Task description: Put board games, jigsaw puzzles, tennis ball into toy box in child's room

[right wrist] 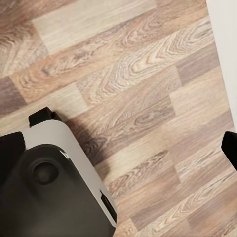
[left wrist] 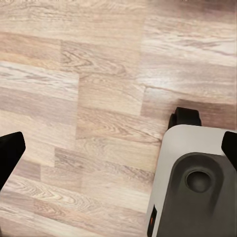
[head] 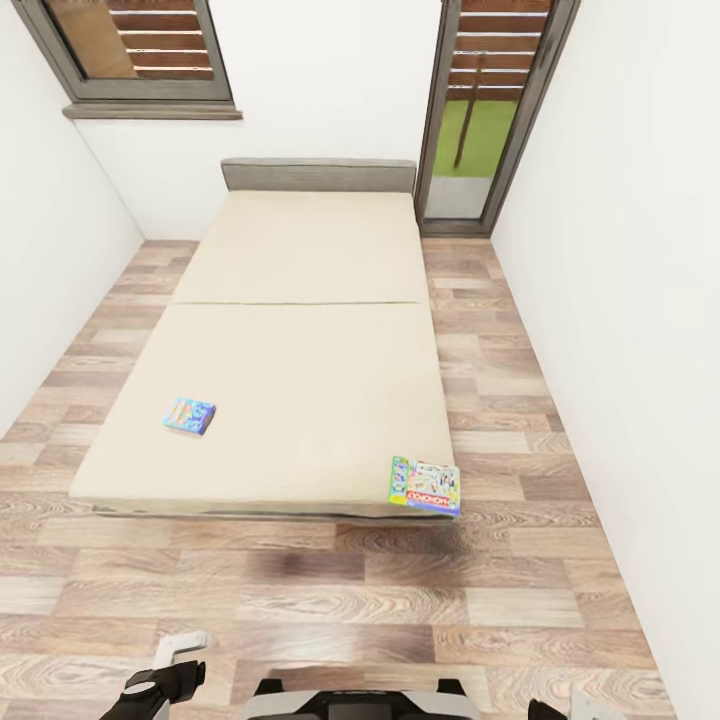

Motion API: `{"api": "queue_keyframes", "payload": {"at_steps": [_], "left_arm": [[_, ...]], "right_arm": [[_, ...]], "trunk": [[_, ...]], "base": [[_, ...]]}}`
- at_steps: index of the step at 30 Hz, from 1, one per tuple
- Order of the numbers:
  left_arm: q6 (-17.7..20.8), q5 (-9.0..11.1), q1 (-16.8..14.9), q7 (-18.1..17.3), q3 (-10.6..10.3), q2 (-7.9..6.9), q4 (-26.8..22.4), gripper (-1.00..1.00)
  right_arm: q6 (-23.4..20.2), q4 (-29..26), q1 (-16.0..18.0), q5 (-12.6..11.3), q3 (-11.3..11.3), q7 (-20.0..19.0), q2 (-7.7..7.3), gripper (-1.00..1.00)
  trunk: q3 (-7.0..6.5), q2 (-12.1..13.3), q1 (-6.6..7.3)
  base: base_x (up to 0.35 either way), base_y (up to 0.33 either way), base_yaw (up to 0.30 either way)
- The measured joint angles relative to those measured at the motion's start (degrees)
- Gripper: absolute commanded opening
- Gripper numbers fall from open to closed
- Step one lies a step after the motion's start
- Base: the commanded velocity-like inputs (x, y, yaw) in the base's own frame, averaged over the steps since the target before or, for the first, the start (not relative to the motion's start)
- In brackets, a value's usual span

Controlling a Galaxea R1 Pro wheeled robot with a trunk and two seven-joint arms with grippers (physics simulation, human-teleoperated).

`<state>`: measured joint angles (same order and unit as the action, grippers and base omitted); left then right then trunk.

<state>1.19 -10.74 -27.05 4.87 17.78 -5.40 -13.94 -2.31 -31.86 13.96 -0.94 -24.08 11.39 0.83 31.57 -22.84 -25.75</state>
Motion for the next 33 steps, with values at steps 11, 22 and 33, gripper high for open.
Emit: {"api": "queue_keyframes", "payload": {"at_steps": [11, 22, 33], "left_arm": [[0.0, 0.0, 0.0, 0.0, 0.0, 0.05, 0.0, 1.00], [0.0, 0.0, 0.0, 0.0, 0.0, 0.02, 0.0, 1.00], [0.0, 0.0, 0.0, 0.0, 0.0, 0.01, 0.0, 1.00]], "right_arm": [[0.0, 0.1, 0.0, 0.0, 0.0, 0.0, -0.01, 1.00], [0.0, 0.1, 0.0, 0.0, 0.0, 0.1, 0.00, 1.00], [0.0, 0.1, 0.0, 0.0, 0.0, 0.1, 0.04, 1.00]], "trunk": [[-1.01, 0.0, 0.00], [-2.00, 0.0, 0.00], [-2.99, 0.0, 0.00]], "base": [[0.000, 0.000, 0.000], [0.000, 0.000, 0.000], [0.000, 0.000, 0.000]]}}
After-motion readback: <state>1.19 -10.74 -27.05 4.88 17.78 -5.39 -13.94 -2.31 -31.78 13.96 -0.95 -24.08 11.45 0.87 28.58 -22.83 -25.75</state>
